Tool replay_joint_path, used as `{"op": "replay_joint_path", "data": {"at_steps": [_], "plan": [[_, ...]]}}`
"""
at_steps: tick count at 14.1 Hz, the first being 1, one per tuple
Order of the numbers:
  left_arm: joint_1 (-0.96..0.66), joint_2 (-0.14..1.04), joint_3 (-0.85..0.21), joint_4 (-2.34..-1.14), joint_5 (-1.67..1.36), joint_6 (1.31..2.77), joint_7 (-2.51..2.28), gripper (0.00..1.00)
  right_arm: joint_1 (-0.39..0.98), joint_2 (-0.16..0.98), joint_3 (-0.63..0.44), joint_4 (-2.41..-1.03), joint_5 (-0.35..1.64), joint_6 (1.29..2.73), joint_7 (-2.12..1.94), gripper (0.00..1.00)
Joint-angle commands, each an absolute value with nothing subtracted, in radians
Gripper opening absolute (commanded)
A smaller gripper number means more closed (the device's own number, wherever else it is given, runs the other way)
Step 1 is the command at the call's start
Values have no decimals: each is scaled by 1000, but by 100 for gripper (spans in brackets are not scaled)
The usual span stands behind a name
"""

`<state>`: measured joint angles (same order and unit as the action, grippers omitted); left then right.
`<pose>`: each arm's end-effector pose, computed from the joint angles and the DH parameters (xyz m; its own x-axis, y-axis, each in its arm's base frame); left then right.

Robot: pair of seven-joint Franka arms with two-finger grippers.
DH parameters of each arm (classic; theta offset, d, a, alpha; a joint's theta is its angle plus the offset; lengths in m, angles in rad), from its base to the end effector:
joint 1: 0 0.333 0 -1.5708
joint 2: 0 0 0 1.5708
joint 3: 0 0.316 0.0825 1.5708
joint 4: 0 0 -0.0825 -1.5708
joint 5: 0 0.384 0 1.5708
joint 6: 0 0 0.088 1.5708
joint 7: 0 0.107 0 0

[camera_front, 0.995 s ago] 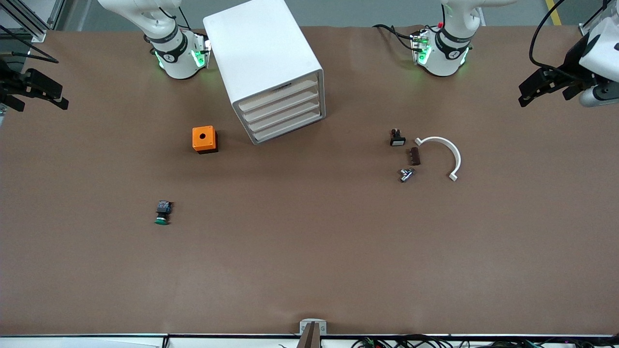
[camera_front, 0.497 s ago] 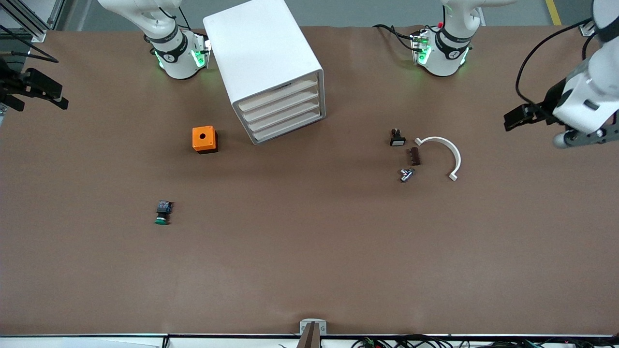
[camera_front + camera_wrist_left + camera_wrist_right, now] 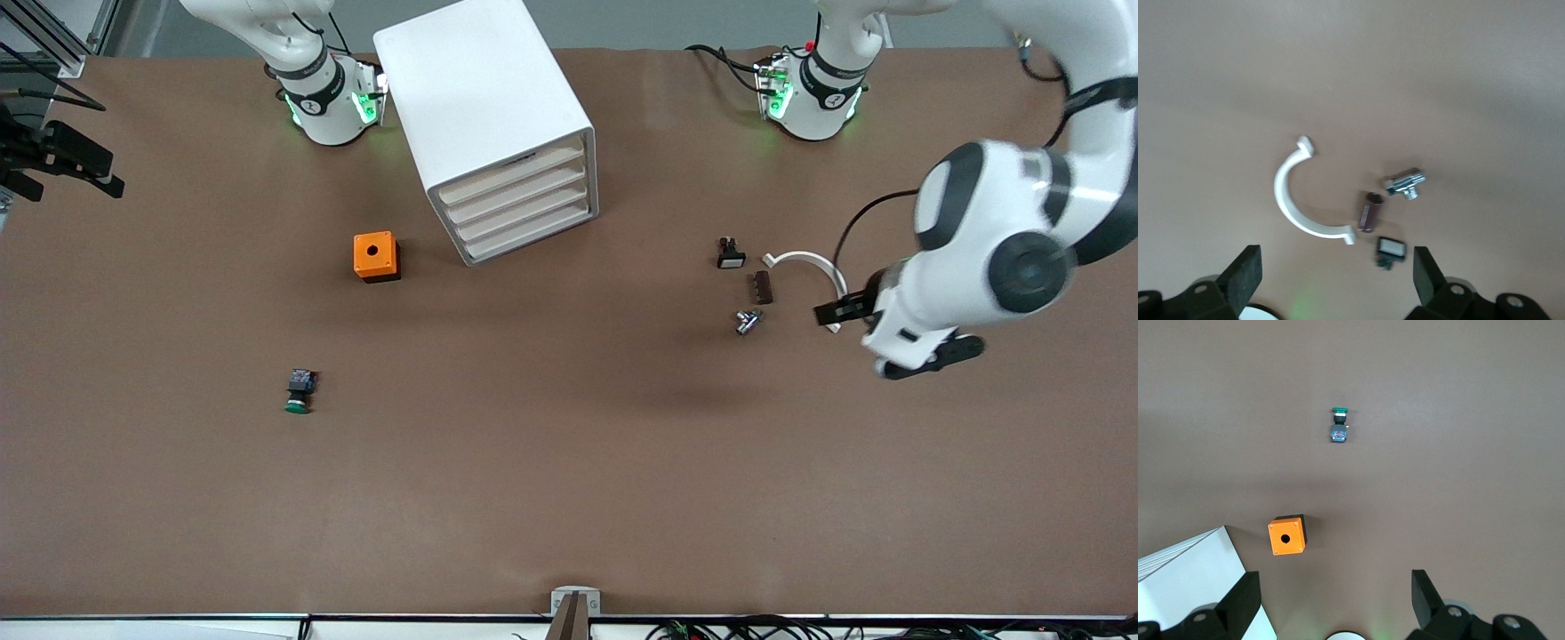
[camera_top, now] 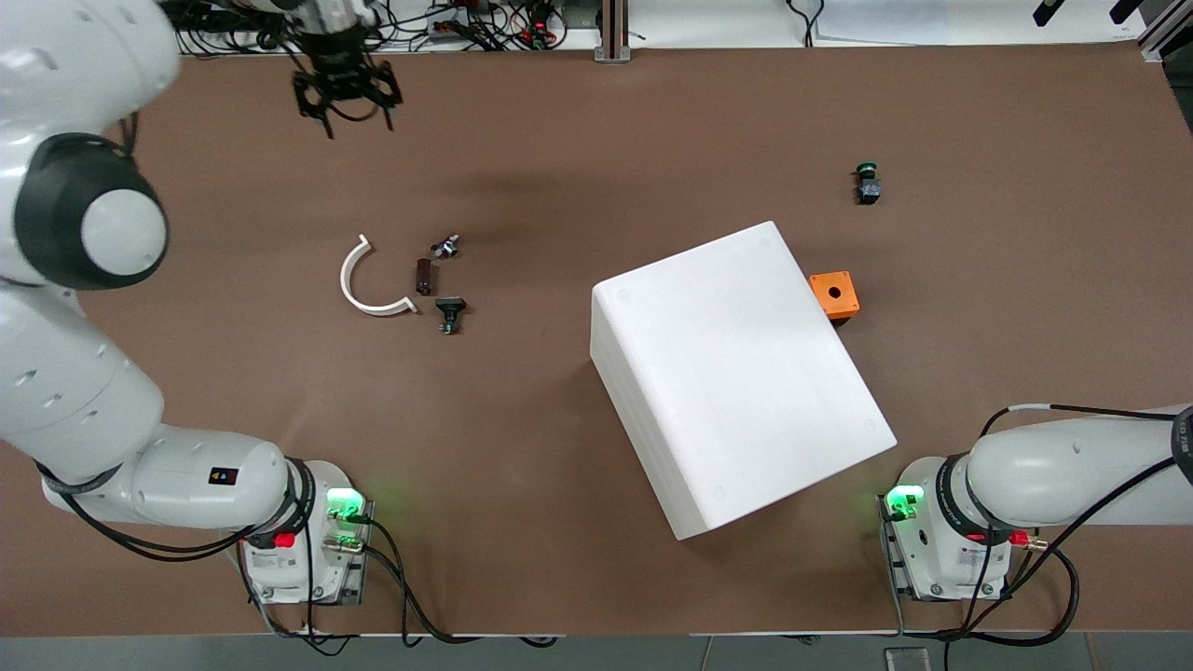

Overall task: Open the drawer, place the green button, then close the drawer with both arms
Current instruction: 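Grasp the front of the lowest cabinet drawer with the left gripper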

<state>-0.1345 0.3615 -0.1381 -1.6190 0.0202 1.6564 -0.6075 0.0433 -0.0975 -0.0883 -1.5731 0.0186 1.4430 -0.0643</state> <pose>0.6029 -0.1577 0.3945 0.9017 0.3329 -0.2759 0.3001 -0.9412 -0.1551 0.5098 -0.0234 0.6642 0.9993 0.0224 -0.0311 0.0215 -0.9993 -0.0292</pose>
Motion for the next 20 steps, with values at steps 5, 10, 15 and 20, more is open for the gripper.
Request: {"op": "replay_joint_path", "data": {"at_steps": [5,10,15,20], "plan": [[-382,652,-141,-1355,-61,1650,-1138,100,43,-121,-78,-1582,8,1453,-63,100],[-523,748,-140,-1345,-275,1776,-1505,100,45,-110,-78,-1549,6,1447,-61,100],[-561,814,-138,-1367,-657,1776,-1810,100,37,-98,-78,-1552,6,1447,-63,100],[-609,854,-140,-1387,-825,1776,-2092,95,32,-97,-81,-1549,6,1451,-70,100]]}}
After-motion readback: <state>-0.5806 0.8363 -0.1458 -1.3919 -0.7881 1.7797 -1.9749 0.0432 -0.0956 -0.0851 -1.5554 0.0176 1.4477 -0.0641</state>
